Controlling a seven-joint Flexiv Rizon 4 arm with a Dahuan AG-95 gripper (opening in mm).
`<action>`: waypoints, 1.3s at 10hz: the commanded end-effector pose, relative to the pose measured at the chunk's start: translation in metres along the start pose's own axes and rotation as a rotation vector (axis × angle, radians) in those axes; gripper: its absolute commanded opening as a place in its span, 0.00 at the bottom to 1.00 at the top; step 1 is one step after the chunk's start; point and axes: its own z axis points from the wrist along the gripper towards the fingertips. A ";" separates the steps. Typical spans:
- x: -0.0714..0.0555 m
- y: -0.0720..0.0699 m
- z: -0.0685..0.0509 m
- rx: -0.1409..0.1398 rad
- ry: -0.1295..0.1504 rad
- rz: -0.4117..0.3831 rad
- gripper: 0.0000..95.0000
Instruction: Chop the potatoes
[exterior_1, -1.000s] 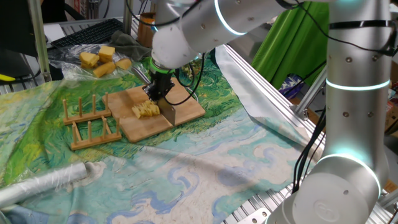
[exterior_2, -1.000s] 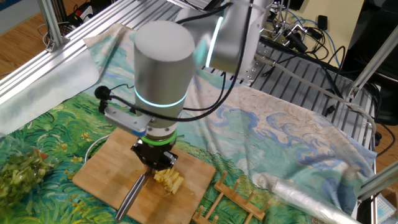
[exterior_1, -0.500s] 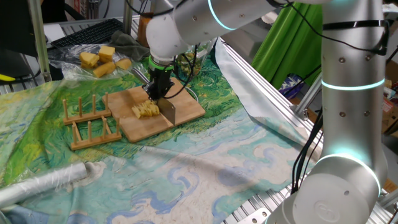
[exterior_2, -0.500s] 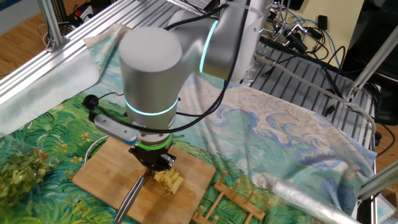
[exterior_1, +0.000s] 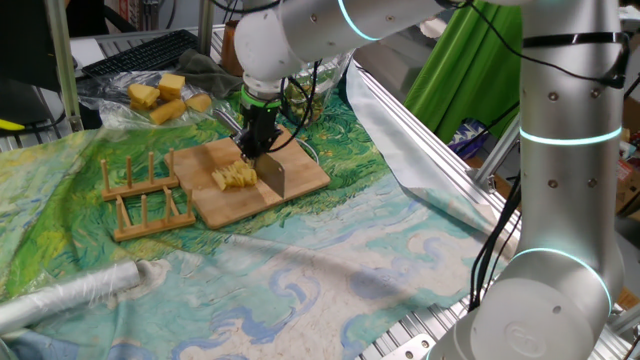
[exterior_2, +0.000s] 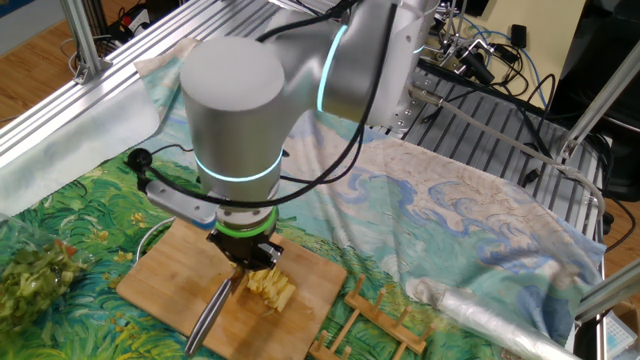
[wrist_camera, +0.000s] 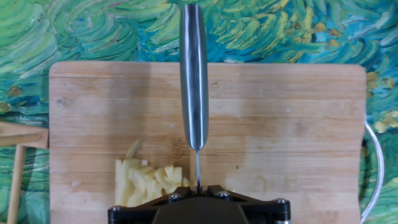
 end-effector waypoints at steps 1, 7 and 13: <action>-0.001 -0.003 -0.010 -0.011 0.017 0.004 0.00; 0.001 0.032 -0.062 -0.024 0.061 0.012 0.00; 0.006 0.102 -0.096 -0.018 0.075 0.121 0.00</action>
